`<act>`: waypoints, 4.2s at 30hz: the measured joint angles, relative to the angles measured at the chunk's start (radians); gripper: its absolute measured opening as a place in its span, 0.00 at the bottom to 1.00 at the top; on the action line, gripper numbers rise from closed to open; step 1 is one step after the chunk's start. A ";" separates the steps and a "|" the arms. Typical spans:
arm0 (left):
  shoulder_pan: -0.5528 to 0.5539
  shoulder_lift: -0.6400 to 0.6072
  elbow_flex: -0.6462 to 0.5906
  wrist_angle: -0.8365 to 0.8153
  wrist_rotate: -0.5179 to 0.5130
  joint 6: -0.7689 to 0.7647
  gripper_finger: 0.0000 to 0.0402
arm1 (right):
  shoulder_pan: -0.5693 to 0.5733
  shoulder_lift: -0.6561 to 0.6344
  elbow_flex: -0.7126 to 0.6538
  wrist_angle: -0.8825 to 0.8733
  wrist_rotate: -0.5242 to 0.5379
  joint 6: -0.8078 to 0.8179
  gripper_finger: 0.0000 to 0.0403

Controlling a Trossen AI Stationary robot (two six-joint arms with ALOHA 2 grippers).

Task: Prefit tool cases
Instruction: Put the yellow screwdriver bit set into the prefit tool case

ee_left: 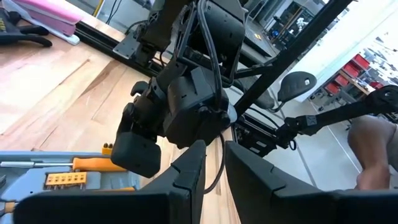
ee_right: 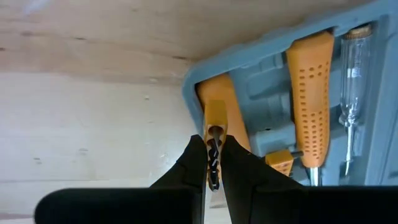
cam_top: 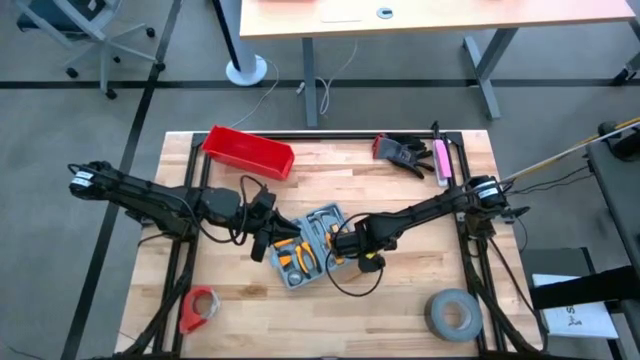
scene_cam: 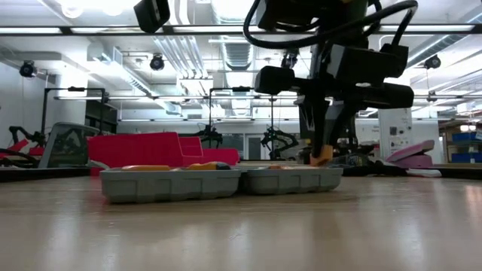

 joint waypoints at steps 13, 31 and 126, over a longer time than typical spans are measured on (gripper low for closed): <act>0.000 0.000 0.000 -0.002 -0.002 -0.001 0.16 | 0.003 0.048 0.008 0.041 -0.037 0.016 0.20; 0.000 0.000 0.000 0.000 -0.003 -0.001 0.16 | 0.000 0.050 0.037 0.053 0.019 0.009 0.28; -0.002 0.000 0.000 -0.001 0.008 -0.023 0.16 | -0.045 0.110 0.124 0.220 -0.165 0.280 0.08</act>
